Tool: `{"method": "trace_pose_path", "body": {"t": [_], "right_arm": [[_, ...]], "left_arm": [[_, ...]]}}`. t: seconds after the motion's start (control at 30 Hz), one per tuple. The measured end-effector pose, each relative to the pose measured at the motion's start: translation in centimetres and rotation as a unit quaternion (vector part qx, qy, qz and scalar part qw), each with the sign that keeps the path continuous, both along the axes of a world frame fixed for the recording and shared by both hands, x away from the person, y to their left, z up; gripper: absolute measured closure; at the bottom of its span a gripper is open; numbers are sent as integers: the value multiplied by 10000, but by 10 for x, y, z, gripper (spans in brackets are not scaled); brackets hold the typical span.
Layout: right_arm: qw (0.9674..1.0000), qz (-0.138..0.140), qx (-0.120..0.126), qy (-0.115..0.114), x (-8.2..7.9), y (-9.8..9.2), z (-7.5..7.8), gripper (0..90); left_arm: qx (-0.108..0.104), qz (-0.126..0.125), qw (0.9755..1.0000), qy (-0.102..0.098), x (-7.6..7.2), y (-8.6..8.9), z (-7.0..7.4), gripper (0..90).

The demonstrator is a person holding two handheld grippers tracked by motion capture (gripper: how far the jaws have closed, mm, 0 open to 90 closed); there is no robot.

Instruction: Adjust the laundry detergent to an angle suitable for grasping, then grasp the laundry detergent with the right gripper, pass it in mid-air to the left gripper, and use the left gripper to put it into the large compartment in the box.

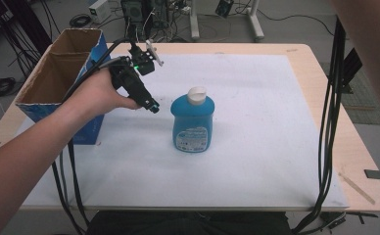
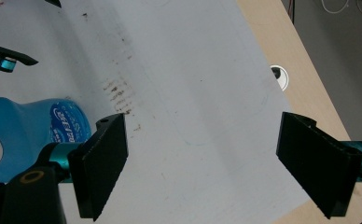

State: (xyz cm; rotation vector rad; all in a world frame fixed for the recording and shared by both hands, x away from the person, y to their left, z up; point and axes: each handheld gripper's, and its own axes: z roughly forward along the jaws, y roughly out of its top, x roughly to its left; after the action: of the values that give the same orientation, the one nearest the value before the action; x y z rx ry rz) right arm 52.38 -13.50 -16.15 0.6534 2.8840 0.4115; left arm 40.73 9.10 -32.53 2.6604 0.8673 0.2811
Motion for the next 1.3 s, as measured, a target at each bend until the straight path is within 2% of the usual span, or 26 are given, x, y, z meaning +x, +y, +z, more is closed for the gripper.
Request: {"method": "trace_pose_path", "body": {"t": [0.07,0.4,0.57,0.77,0.9,0.97,1.1,1.2,1.3], "right_arm": [[10000,18,-9,-2,-1,0,1,161],[10000,57,32,47,-2,-4,-2,160],[9998,108,129,75,-4,-9,-3,159],[9989,268,390,68,-11,-21,-1,159],[9977,436,499,119,-17,-27,-2,156],[9957,673,632,124,-25,-34,-5,125],[9932,896,720,157,-36,-39,-8,125],[9925,945,758,171,-38,-40,-9,125],[9908,1033,847,196,-49,-44,-14,125]], "left_arm": [[-57,29,10000,-11,-1,-1,0,206],[-2,-77,9999,79,2,-1,-3,207],[35,-26,10000,51,4,1,-3,206],[15,36,10000,26,6,5,-2,206],[0,52,10000,16,6,6,-2,206],[-10,97,9999,23,6,8,-2,206],[-11,91,10000,8,7,9,0,206],[-22,104,9999,0,7,10,1,206],[-77,125,9999,-61,6,11,3,207]]}}
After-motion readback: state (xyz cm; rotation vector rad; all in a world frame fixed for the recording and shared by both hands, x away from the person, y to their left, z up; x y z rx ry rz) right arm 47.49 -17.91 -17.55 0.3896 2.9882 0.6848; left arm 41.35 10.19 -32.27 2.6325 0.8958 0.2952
